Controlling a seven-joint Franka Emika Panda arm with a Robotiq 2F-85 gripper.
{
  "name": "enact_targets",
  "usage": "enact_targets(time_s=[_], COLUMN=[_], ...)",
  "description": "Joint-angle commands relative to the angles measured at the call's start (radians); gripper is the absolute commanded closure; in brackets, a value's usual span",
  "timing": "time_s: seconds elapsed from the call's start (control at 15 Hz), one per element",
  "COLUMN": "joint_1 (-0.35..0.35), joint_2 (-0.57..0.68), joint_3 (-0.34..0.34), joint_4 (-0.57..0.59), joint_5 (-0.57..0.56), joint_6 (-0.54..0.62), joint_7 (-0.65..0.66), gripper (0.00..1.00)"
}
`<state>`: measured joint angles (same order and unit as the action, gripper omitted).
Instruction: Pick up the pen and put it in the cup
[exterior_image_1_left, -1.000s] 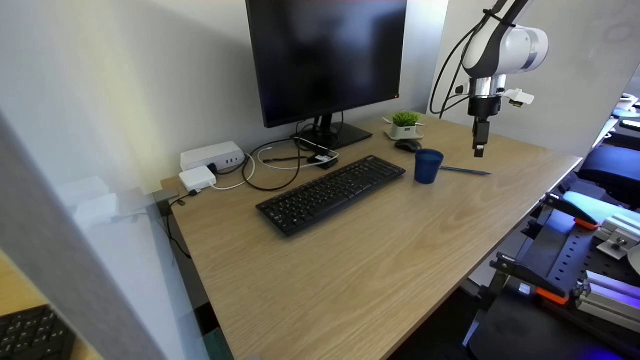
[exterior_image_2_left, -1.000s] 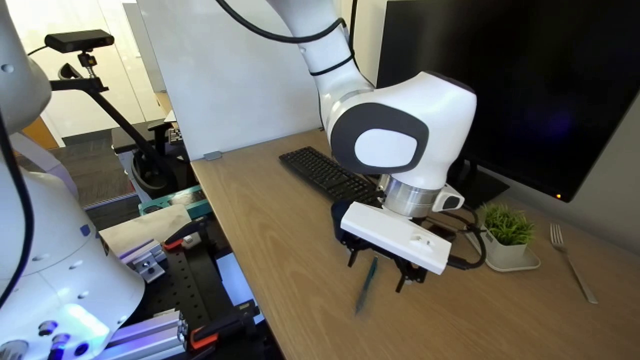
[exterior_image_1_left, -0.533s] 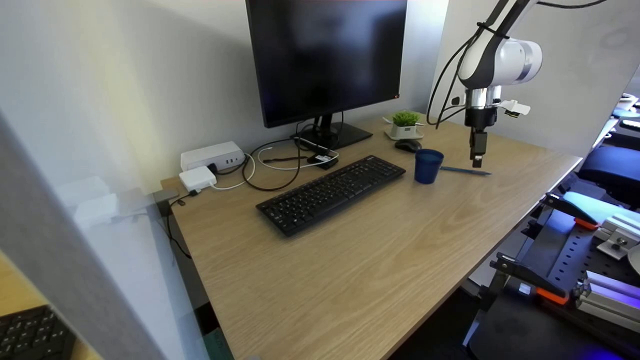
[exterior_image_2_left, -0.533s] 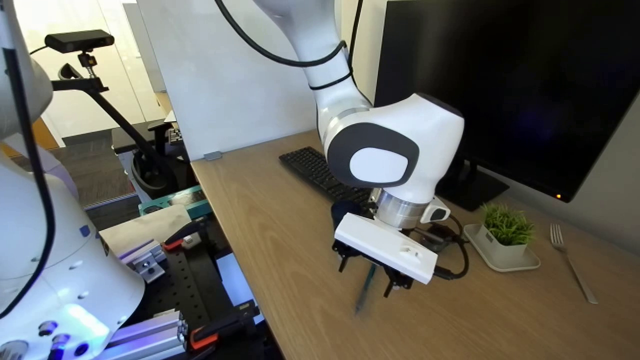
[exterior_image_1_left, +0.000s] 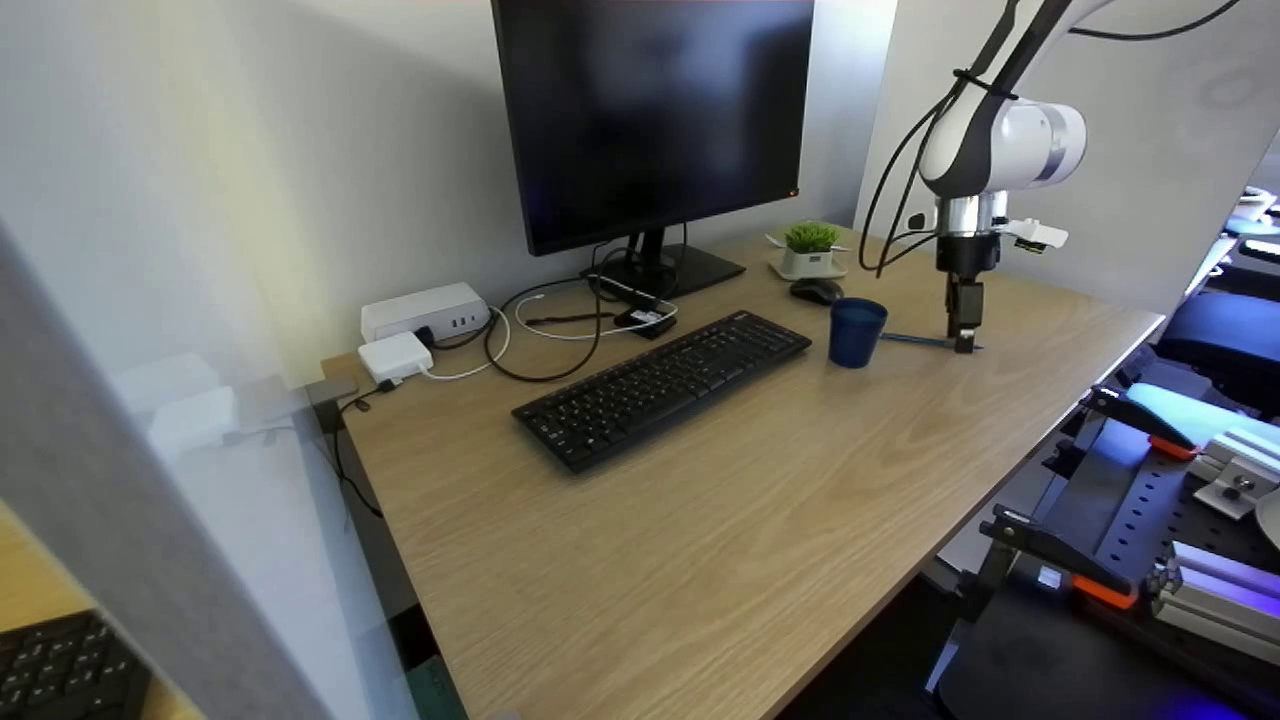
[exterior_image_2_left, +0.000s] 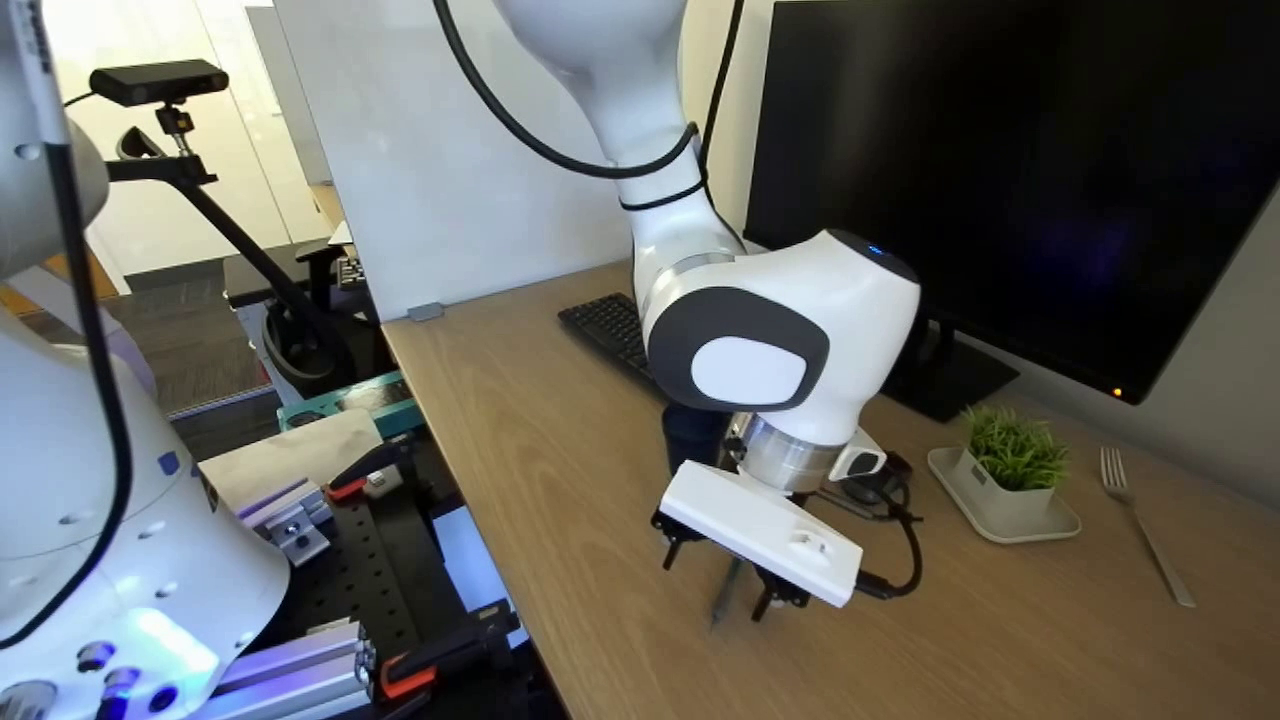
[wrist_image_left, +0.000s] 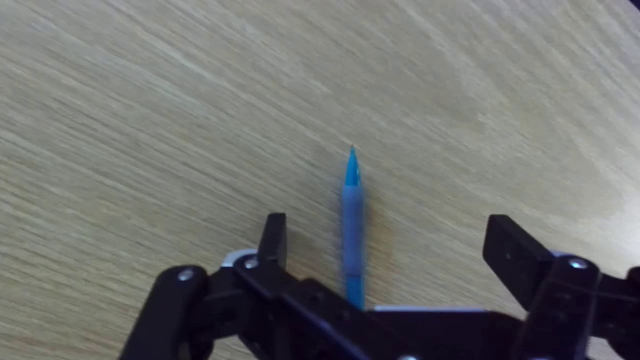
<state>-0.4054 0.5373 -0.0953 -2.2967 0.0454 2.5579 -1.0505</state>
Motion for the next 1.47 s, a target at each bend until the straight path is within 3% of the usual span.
enact_targets(time_s=[0.0,0.67,0.8,1.4], joint_1=[-0.019,-0.018,-0.02,-0.008], joint_2=[0.003,-0.019,-0.022,-0.073], joint_3=[0.019,0.019,0.022,0.026], joint_4=[-0.01,-0.035,-0.043,-0.065], joint_5=[-0.008,-0.03,-0.031,-0.023], joint_6=[0.033,0.105,0.121,0.172], joint_7=[-0.024,-0.022,-0.025,0.016], gripper=[0.26,0.96,1.0,0.97])
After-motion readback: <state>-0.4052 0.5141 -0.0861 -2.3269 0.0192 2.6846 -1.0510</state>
